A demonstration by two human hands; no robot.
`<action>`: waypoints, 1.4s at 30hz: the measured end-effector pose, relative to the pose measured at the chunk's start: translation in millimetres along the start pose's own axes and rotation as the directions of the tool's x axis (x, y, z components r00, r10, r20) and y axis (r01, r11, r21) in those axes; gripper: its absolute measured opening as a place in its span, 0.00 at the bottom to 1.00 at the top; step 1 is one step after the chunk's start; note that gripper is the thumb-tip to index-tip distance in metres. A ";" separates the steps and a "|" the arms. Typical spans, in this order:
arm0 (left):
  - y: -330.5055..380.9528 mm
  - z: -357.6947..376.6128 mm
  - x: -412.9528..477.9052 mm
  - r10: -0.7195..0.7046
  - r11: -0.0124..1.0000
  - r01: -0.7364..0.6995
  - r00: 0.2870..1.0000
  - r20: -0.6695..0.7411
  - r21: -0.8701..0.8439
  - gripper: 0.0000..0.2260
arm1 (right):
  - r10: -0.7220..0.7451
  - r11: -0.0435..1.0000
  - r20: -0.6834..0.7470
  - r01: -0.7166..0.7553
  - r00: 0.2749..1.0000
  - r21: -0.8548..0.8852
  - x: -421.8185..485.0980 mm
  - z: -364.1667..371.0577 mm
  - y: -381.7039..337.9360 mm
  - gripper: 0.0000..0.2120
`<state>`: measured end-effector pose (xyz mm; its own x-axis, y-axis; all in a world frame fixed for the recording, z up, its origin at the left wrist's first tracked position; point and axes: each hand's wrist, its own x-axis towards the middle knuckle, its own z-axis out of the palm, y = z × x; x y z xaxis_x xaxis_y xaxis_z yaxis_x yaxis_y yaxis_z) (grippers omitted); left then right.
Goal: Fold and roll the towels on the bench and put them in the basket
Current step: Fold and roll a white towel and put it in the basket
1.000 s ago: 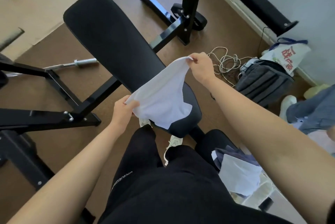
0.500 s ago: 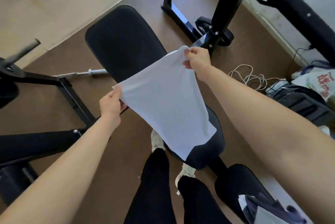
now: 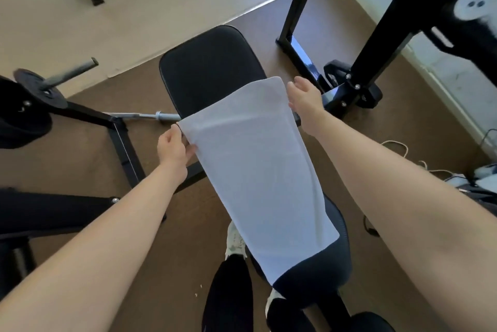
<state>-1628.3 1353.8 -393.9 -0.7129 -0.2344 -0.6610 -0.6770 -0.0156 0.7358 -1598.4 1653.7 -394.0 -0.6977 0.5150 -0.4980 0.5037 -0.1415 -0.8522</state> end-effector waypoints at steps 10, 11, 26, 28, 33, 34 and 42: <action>-173.1 -32.7 -86.6 -0.201 0.977 0.208 0.974 -0.106 0.056 0.17 | 0.099 0.968 -0.035 -0.105 0.994 -0.226 -92.1 -80.7 167.4 0.18; -197.8 -31.5 -97.8 -0.228 0.969 0.236 0.968 -0.105 0.074 0.15 | 0.134 0.960 -0.045 -0.141 0.990 -0.240 -102.3 -89.8 189.1 0.16; -404.6 5.4 -155.1 -0.534 0.786 0.564 0.826 -0.180 0.253 0.26 | 0.278 0.778 -0.277 -0.385 0.920 -0.497 -156.0 -139.7 365.5 0.16; -404.8 10.8 -150.7 -0.554 0.777 0.588 0.808 -0.198 0.224 0.18 | 0.260 0.755 -0.289 -0.381 0.921 -0.534 -153.8 -138.4 369.8 0.12; -408.5 4.8 -143.2 -0.523 0.785 0.552 0.834 -0.175 0.282 0.14 | 0.260 0.703 -0.274 -0.376 0.926 -0.603 -148.1 -137.5 373.0 0.08; -409.0 2.7 -144.3 -0.519 0.787 0.545 0.838 -0.168 0.289 0.12 | 0.265 0.702 -0.273 -0.380 0.925 -0.603 -148.7 -138.7 372.6 0.08; -392.9 -29.0 -177.2 -0.488 0.809 0.516 0.857 -0.167 0.281 0.10 | 0.378 0.742 -0.410 -0.537 0.830 -0.402 -184.3 -151.6 349.0 0.05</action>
<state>-1230.6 1373.4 -561.6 -0.2496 -0.3557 -0.9006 -0.9671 0.1391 0.2131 -1216.8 1637.6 -575.2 -0.1800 0.7203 -0.6699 0.9529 -0.0412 -0.3003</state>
